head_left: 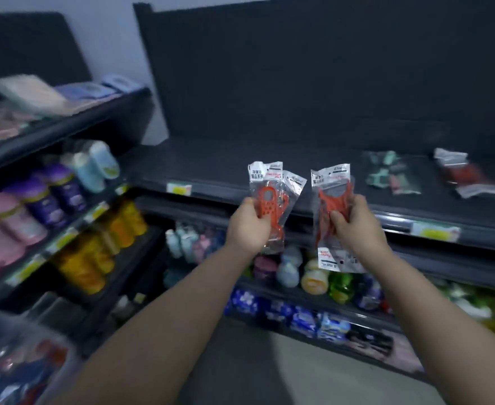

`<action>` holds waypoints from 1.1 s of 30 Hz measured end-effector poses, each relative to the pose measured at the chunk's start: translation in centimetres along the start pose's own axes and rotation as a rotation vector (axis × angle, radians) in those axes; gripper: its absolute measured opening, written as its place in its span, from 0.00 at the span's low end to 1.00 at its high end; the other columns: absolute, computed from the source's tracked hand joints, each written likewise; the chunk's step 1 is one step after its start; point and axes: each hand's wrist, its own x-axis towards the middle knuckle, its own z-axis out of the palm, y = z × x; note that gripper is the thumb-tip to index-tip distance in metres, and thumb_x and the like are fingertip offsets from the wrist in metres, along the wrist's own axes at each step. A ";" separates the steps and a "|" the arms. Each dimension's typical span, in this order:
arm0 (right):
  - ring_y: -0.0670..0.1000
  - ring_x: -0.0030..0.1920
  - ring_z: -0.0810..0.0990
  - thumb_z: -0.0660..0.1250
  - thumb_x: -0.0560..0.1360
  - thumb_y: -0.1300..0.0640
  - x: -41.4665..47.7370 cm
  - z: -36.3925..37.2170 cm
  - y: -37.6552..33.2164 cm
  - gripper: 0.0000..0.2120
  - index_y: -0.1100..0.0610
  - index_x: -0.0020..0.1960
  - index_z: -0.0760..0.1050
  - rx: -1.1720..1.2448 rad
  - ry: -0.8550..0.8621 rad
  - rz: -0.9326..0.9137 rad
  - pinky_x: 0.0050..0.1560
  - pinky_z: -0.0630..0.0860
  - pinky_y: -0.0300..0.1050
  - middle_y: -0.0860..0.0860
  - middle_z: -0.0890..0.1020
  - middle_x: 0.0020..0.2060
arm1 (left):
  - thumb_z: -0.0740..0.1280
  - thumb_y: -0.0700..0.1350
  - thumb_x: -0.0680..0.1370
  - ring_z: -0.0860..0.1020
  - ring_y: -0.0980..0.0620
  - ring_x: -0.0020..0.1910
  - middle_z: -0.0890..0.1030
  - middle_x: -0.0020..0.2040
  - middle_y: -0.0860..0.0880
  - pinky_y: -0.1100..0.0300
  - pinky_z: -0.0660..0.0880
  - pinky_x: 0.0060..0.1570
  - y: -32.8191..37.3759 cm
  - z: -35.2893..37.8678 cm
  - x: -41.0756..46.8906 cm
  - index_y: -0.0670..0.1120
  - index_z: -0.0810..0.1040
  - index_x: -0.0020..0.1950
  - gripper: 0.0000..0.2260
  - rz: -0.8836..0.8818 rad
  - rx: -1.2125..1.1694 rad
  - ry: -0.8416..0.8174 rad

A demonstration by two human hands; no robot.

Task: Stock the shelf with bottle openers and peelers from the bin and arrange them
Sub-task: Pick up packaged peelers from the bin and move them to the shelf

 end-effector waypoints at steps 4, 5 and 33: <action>0.62 0.54 0.78 0.63 0.78 0.55 2.0 -8.1 6.0 0.17 0.60 0.64 0.65 -0.044 0.141 0.099 0.45 0.69 0.49 0.59 0.80 0.55 | 0.66 0.45 0.76 0.80 0.48 0.50 0.82 0.50 0.49 0.50 0.77 0.53 6.5 9.1 0.6 0.49 0.74 0.54 0.08 0.092 -0.015 -0.116; 0.62 0.54 0.78 0.63 0.78 0.55 2.3 -9.9 7.4 0.18 0.59 0.65 0.64 -0.056 0.170 0.133 0.45 0.70 0.50 0.59 0.80 0.55 | 0.66 0.45 0.76 0.80 0.49 0.49 0.82 0.50 0.50 0.50 0.77 0.53 7.8 11.1 0.6 0.50 0.74 0.53 0.07 0.107 -0.018 -0.143; 0.63 0.59 0.76 0.64 0.77 0.49 24.7 -23.7 25.1 0.32 0.55 0.75 0.53 -0.246 0.245 0.400 0.51 0.72 0.53 0.59 0.77 0.61 | 0.67 0.49 0.78 0.61 0.39 0.74 0.57 0.77 0.43 0.48 0.61 0.71 23.9 41.7 16.1 0.46 0.46 0.79 0.38 0.274 0.325 -0.550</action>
